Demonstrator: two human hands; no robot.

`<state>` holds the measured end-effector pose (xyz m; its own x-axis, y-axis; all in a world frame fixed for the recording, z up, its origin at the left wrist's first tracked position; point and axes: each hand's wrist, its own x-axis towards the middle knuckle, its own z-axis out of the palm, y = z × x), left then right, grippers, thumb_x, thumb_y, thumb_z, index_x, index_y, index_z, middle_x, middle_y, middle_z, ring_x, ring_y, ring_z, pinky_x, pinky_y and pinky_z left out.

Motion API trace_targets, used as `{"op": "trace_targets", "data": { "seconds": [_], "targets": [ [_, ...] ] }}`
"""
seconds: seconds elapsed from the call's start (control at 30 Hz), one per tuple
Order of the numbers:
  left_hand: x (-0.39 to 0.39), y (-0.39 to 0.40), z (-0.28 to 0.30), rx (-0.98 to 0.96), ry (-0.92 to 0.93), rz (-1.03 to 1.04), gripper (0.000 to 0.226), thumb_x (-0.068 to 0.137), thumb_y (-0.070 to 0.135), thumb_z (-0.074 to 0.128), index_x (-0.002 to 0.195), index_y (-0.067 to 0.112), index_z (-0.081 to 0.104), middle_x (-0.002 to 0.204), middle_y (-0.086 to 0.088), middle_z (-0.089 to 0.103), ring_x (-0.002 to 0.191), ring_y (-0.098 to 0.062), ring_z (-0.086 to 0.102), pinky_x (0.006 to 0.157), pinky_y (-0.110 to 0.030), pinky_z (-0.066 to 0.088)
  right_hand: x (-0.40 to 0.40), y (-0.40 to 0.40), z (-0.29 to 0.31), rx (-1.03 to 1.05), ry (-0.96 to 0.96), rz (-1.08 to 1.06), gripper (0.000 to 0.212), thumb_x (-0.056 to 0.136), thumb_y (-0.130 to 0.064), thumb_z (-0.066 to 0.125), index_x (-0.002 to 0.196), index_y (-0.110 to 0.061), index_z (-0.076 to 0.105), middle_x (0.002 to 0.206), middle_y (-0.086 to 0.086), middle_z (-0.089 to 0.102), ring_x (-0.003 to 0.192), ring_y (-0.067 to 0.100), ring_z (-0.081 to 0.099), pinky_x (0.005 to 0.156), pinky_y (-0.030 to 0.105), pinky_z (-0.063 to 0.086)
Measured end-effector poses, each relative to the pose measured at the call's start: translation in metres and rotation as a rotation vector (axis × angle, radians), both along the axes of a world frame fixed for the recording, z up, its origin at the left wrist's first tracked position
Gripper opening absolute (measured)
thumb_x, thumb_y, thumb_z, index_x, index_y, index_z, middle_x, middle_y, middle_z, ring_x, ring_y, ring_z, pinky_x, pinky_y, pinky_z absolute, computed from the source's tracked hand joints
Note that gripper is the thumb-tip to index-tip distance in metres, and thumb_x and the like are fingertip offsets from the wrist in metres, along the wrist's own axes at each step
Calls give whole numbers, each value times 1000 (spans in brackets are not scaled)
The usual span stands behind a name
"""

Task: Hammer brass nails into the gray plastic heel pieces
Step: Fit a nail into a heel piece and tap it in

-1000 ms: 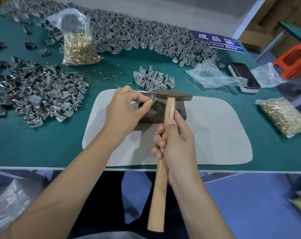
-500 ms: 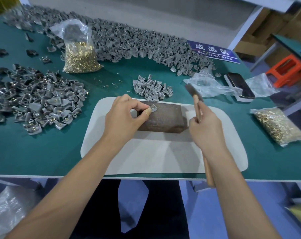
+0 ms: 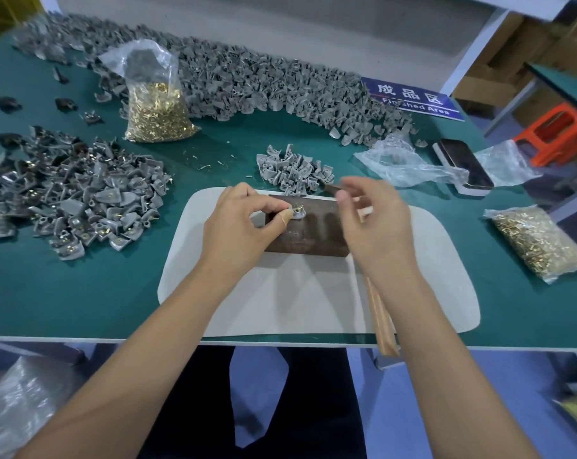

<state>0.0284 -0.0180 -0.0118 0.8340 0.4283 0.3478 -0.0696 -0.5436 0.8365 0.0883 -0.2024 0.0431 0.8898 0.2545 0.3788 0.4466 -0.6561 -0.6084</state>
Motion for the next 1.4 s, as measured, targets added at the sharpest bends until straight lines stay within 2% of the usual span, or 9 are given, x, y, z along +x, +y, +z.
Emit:
{"op": "trace_targets", "data": {
  "seconds": [0.1, 0.2, 0.37, 0.57, 0.8, 0.93, 1.07, 1.17, 1.4],
  "targets": [
    [0, 0, 1, 1, -14, 6, 5, 85, 38, 79, 91, 38, 79, 84, 10, 55, 94, -11, 54, 78, -41, 48, -5, 20, 0, -12, 92, 266, 24, 96, -14, 69, 119, -18, 75, 109, -1, 68, 98, 16, 65, 95, 46, 51],
    [0, -1, 3, 2, -23, -13, 6, 86, 36, 78, 92, 37, 79, 84, 8, 56, 95, -14, 54, 80, -44, 49, -3, 24, -7, -137, 44, 253, 21, 94, -14, 71, 113, -20, 78, 105, -2, 67, 101, 19, 63, 97, 54, 47],
    [0, -1, 2, 20, -38, -19, 7, 87, 34, 77, 93, 37, 79, 88, 10, 59, 98, -12, 55, 82, -43, 49, -4, 28, -8, -99, 56, 218, 12, 92, -14, 73, 97, -23, 79, 94, -10, 66, 97, 17, 62, 96, 53, 47],
    [0, 0, -2, 98, -94, -13, 7, 92, 33, 73, 99, 34, 74, 94, 21, 63, 94, -6, 54, 76, -25, 43, -11, 24, -12, 241, 103, 100, 15, 89, -8, 72, 92, -23, 73, 87, -11, 72, 90, 14, 69, 88, 40, 57],
    [-2, -7, 2, -15, -107, -46, 6, 96, 33, 64, 102, 32, 64, 92, 18, 70, 74, 7, 55, 64, -11, 33, -11, 21, -13, 321, 59, 122, 23, 86, -10, 79, 94, -32, 78, 90, -13, 77, 90, 13, 72, 86, 41, 59],
    [-3, -6, 1, 8, -118, -57, 9, 93, 35, 64, 101, 37, 64, 93, 19, 67, 81, 2, 57, 66, -18, 35, -13, 29, -15, 250, 29, 160, 28, 93, -15, 69, 97, -42, 71, 96, -17, 71, 90, 24, 69, 84, 48, 58],
    [-5, -4, 1, 50, -146, -86, 14, 93, 34, 64, 106, 40, 64, 98, 21, 65, 95, -6, 61, 70, -14, 36, -11, 29, -17, 80, -89, 212, 13, 92, -18, 65, 100, -24, 74, 95, -21, 62, 91, 17, 65, 89, 55, 52],
    [-5, -3, -1, 60, -160, -97, 14, 95, 30, 66, 107, 38, 66, 96, 22, 66, 95, -6, 61, 72, -12, 37, -9, 29, -15, 27, -127, 216, 10, 92, -18, 67, 97, -22, 74, 93, -16, 63, 89, 18, 65, 87, 56, 51],
    [-7, -1, 1, 16, -183, -109, 17, 95, 20, 70, 106, 32, 68, 99, 15, 72, 96, -9, 66, 80, -15, 45, -10, 31, -1, -48, -17, 254, 7, 96, -20, 68, 96, -24, 73, 95, -11, 64, 92, 14, 62, 95, 53, 48]
  ]
}}
